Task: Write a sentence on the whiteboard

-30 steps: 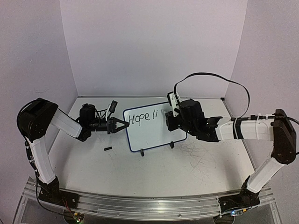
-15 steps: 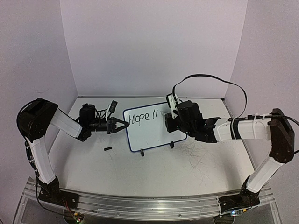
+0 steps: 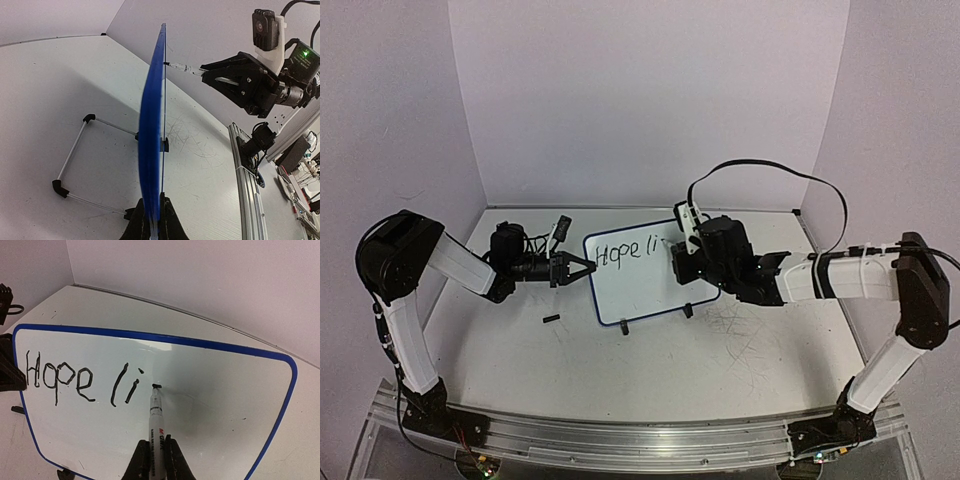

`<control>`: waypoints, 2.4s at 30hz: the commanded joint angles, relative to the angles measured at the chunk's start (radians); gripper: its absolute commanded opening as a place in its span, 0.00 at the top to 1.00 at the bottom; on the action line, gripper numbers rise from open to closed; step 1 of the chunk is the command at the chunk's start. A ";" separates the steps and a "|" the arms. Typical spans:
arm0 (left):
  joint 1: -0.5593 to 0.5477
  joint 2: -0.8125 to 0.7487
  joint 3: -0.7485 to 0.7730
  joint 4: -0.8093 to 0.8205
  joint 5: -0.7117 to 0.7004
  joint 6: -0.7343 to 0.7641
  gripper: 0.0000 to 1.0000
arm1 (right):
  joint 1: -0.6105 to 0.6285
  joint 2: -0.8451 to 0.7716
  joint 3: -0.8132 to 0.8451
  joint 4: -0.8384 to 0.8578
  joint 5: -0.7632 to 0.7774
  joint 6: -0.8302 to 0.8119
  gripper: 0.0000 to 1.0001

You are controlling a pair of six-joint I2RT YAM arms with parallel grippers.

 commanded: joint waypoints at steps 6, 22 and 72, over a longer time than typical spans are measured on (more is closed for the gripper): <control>-0.017 0.003 0.007 -0.092 -0.038 0.085 1.00 | 0.012 0.023 0.016 0.010 -0.031 0.008 1.00; -0.019 0.001 0.009 -0.094 -0.038 0.085 1.00 | 0.017 -0.014 -0.023 -0.030 0.027 0.035 1.00; -0.018 0.001 0.012 -0.104 -0.035 0.091 1.00 | 0.022 -0.018 -0.021 -0.015 0.080 0.037 1.00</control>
